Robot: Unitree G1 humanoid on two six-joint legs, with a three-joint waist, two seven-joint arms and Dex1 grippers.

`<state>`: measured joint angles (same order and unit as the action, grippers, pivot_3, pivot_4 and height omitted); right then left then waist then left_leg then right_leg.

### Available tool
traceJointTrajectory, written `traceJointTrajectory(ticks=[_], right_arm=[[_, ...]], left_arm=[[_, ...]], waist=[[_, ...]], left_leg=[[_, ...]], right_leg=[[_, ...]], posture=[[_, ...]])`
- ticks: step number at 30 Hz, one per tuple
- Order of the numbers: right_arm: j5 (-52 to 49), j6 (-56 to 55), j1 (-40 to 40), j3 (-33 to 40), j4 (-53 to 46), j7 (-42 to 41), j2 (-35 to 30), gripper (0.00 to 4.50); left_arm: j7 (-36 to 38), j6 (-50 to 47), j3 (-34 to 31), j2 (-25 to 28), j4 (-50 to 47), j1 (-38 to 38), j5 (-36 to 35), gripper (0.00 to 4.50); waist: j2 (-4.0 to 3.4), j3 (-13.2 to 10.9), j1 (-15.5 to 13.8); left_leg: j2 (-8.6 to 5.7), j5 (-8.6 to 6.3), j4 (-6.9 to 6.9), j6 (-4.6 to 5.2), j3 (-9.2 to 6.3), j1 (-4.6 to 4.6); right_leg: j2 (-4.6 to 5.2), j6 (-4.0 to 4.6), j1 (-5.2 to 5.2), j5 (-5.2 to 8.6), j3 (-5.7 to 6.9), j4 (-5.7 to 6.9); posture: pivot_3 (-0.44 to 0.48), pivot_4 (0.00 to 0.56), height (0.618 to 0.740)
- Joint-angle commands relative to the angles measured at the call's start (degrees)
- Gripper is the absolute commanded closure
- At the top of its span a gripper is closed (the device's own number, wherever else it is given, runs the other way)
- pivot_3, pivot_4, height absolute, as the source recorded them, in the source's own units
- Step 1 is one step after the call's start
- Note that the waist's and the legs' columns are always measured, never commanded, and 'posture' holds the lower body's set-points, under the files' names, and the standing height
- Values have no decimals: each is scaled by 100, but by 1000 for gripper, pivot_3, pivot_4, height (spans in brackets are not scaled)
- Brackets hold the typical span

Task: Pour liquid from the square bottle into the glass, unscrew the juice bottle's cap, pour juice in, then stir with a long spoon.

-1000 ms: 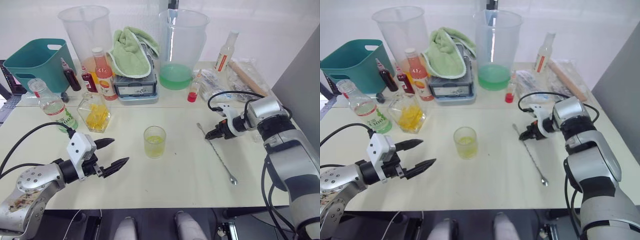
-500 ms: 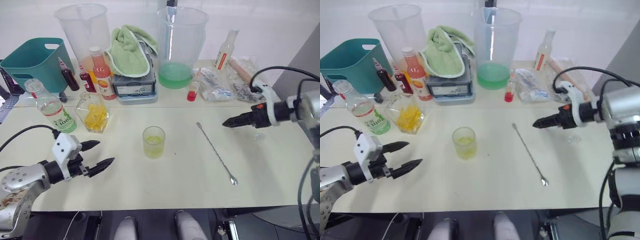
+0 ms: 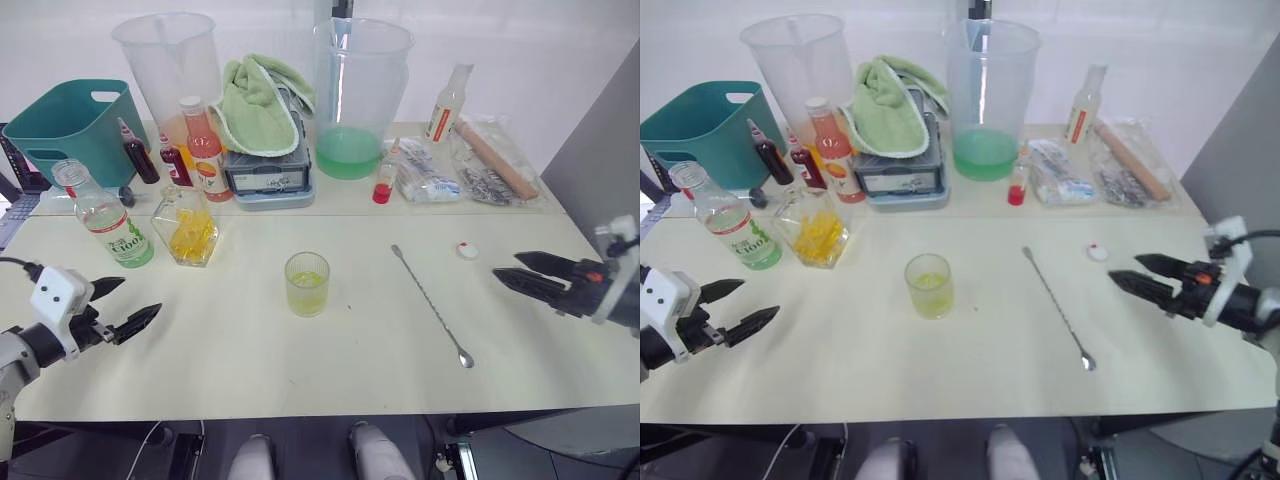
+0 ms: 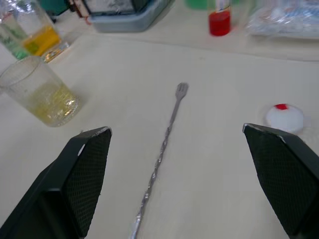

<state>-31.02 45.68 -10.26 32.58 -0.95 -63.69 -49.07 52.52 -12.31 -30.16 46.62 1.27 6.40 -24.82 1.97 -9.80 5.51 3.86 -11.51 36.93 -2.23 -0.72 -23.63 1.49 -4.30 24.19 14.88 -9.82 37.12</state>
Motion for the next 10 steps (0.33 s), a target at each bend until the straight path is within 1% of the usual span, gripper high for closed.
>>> traceJointTrajectory(ticks=[1,6,10], right_arm=[[367,-1252,417,78,490,-121,19,26],[601,-2682,704,47,1097,-192,227,26],[688,-3349,744,-71,1383,-142,375,26]], left_arm=[[-99,236,-294,-6,252,-41,-10,0],[-123,533,-337,-7,571,150,151,0],[-198,836,-295,-6,816,186,359,0]], waist=[[13,4,2],[12,4,12],[12,4,20]], left_leg=[[2,0,0,0,0,3],[2,0,-2,0,1,5],[2,0,-6,-1,2,12]], right_leg=[[-2,1,-1,0,0,1],[-1,1,-1,0,-1,1],[-2,2,-3,1,-2,4]], posture=[[0,150,723],[0,150,723],[0,150,723]])
